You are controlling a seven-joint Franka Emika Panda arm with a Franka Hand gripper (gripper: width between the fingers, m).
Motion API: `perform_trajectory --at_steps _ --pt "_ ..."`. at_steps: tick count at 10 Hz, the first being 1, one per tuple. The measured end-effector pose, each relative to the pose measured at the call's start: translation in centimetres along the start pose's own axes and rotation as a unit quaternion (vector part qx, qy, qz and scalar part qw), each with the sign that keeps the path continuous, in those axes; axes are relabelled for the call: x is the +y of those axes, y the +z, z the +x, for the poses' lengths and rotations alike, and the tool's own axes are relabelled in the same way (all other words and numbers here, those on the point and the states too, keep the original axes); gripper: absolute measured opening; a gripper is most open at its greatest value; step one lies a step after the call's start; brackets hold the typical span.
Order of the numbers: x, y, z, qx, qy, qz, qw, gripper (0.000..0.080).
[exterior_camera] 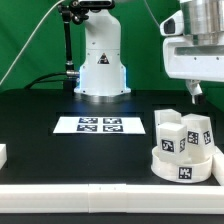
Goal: Assemble stool
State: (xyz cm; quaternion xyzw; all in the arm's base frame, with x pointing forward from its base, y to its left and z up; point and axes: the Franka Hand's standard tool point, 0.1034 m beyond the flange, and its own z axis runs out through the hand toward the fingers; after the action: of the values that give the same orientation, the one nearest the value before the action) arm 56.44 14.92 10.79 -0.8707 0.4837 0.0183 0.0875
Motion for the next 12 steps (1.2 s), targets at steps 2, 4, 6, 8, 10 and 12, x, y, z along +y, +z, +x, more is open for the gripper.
perform_trajectory --at_steps 2,4,6,8,10,12 --pt "0.01 -0.01 0.05 0.000 -0.067 0.000 0.998 0.0649" --pt "0.03 -0.01 0.09 0.001 -0.125 -0.001 0.992 0.0649" --pt "0.08 -0.08 0.28 0.019 -0.287 -0.024 0.957 0.0649" --pt "0.17 -0.12 0.60 0.016 -0.419 -0.043 0.907 0.0649" --pt "0.06 -0.12 0.74 0.017 -0.479 -0.050 0.876 0.0649" --pt "0.15 -0.12 0.98 0.014 -0.542 -0.053 0.838 0.0649"
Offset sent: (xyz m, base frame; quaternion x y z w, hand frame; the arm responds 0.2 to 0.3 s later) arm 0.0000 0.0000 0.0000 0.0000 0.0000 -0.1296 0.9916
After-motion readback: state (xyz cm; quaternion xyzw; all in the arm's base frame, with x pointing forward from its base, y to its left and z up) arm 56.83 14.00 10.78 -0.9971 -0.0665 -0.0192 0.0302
